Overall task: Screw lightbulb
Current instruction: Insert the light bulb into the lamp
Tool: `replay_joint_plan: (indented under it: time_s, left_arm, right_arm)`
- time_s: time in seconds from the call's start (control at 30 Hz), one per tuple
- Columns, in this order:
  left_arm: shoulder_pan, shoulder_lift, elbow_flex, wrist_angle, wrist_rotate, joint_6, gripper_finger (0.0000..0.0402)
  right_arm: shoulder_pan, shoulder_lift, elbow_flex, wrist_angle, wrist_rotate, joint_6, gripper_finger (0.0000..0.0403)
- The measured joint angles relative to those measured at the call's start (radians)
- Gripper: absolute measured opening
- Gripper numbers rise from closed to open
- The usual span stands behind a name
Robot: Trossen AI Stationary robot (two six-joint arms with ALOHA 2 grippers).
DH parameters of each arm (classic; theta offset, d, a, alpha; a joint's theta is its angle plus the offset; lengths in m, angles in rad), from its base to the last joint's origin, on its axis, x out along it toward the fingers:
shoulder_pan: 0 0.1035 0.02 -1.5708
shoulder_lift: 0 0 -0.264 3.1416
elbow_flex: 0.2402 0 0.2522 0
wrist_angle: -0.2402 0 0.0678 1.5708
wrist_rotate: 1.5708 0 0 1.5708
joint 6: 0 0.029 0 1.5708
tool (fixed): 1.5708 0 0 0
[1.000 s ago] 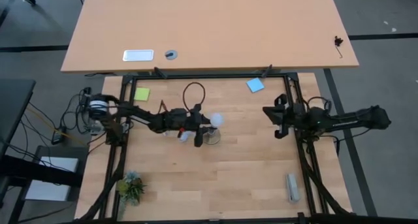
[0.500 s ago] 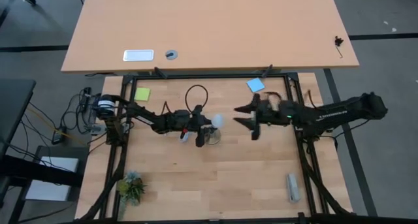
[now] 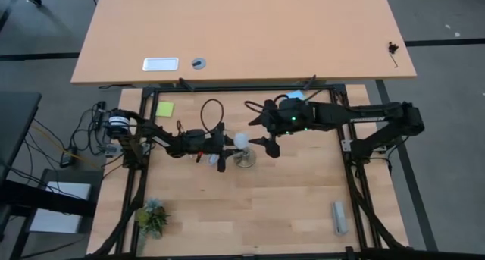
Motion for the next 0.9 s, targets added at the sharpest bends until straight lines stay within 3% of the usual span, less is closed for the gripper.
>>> replay_joint_plan:
  time_s: [0.2, 0.67, 0.9]
  left_arm:
    - [-0.007, 0.009, 0.014, -0.009, 0.01, 0.038, 0.0098]
    - [-0.006, 0.143, 0.095, 0.011, -0.004, 0.052, 0.0098]
    - [-0.008, 0.145, 0.099, -0.003, -0.003, 0.05, 0.0098]
  right_arm:
    - [-0.018, 0.089, 0.004, 0.013, -0.019, 0.005, 0.0303]
    - [-0.05, 0.083, 0.005, 0.046, -0.019, 0.008, 0.0304]
    - [-0.05, 0.088, 0.004, -0.018, -0.019, 0.036, 0.0302]
